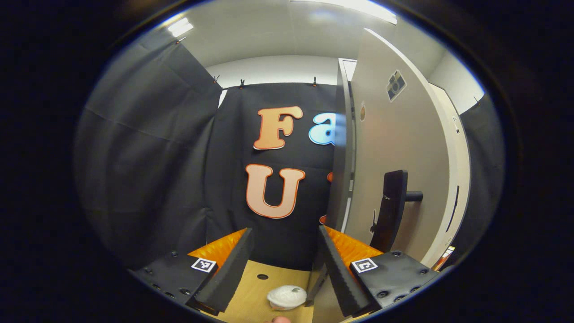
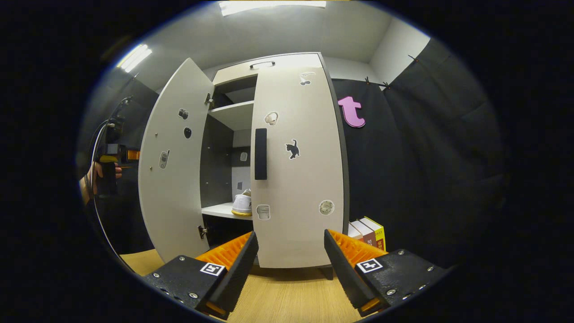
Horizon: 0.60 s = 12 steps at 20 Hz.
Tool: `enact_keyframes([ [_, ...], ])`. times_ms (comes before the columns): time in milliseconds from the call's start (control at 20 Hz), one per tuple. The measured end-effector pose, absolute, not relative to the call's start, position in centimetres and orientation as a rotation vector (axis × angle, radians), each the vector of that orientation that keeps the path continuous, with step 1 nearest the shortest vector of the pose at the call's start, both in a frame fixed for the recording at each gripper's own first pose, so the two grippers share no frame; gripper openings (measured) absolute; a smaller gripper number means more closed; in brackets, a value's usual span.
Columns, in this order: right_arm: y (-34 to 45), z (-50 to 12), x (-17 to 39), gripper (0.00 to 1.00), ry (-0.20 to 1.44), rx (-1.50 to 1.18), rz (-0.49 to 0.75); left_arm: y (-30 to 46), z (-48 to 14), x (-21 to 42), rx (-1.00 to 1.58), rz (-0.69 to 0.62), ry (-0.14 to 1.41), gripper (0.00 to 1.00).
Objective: Grab one shoe with the right hand and put it into the shoe cabinet, grab the other shoe with the left hand and put it into the shoe cabinet; then close the right door with the right hand and the left door with the left hand.
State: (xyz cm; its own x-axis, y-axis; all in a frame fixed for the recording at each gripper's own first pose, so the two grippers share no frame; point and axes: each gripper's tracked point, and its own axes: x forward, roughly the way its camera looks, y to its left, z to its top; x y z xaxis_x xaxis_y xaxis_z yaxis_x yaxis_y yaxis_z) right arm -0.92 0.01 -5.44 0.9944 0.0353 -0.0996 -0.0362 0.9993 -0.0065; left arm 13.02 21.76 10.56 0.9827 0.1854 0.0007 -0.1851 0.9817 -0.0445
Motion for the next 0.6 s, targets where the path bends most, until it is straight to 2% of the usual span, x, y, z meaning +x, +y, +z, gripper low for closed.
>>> enact_keyframes([
  [50, -0.2, -5.4, -0.9, 0.91, 0.097, -0.008, 0.034, 20.7, 10.8, 13.1, -0.033, 0.176, -0.009, 0.99],
  [100, -0.5, -5.2, -0.8, 0.91, 0.095, -0.009, 0.033, 19.7, 10.9, 13.1, -0.023, 0.167, -0.011, 0.94],
  [600, -3.6, -5.3, -0.5, 0.91, 0.098, -0.005, 0.004, 12.0, 10.4, 15.1, -0.047, 0.101, -0.009, 0.88],
])
